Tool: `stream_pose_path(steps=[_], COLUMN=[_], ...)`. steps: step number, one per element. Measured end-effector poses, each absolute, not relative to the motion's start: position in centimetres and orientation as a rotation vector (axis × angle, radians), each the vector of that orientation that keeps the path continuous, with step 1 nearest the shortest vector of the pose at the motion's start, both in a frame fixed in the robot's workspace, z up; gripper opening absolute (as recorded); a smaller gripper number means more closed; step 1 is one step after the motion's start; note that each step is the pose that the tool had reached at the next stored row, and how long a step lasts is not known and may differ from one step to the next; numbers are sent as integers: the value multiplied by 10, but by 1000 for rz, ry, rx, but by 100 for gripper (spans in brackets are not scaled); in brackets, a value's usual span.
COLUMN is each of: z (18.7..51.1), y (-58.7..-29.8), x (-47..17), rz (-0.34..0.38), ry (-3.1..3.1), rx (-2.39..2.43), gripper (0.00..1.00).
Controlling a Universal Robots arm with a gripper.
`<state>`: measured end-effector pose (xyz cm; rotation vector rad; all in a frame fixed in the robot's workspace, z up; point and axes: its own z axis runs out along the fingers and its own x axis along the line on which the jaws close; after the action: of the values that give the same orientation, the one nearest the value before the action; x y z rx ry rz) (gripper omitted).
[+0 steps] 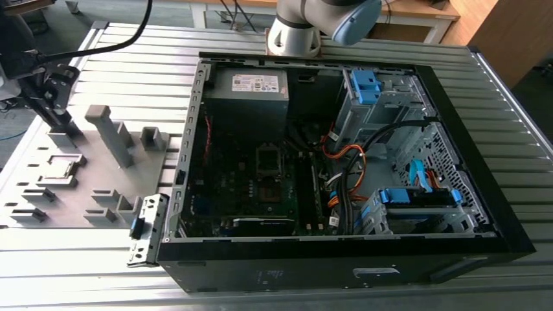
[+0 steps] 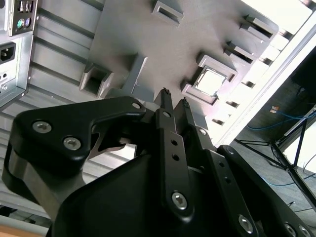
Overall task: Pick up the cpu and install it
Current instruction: 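Pick up the cpu and move it towards the insertion slot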
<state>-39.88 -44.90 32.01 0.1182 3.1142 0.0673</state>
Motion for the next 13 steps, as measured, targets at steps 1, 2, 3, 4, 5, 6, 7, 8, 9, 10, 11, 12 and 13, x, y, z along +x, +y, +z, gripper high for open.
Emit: stream_pose_path(steps=[1, 2, 3, 4, 5, 6, 7, 8, 9, 10, 11, 12, 13], z=[319, 318, 317, 315, 314, 312, 311, 309, 307, 305, 304, 302, 300], y=[-449, -449, -449, -449, -449, -449, -449, -449, -449, -449, -449, -449, -449], x=[-401, -403, -406, -408, -412, -414, -417, -420, -423, -425, -427, -428, -430], rz=[67, 67, 68, 68, 68, 67, 67, 67, 67, 67, 67, 67, 67], ry=[3114, 3114, 3114, 3114, 3114, 3114, 3114, 3114, 3114, 3114, 3114, 3114, 3114], rx=[118, 118, 118, 118, 118, 118, 118, 118, 118, 118, 118, 118, 118], gripper=[24, 24, 24, 24, 24, 24, 24, 24, 24, 24, 24, 24, 24])
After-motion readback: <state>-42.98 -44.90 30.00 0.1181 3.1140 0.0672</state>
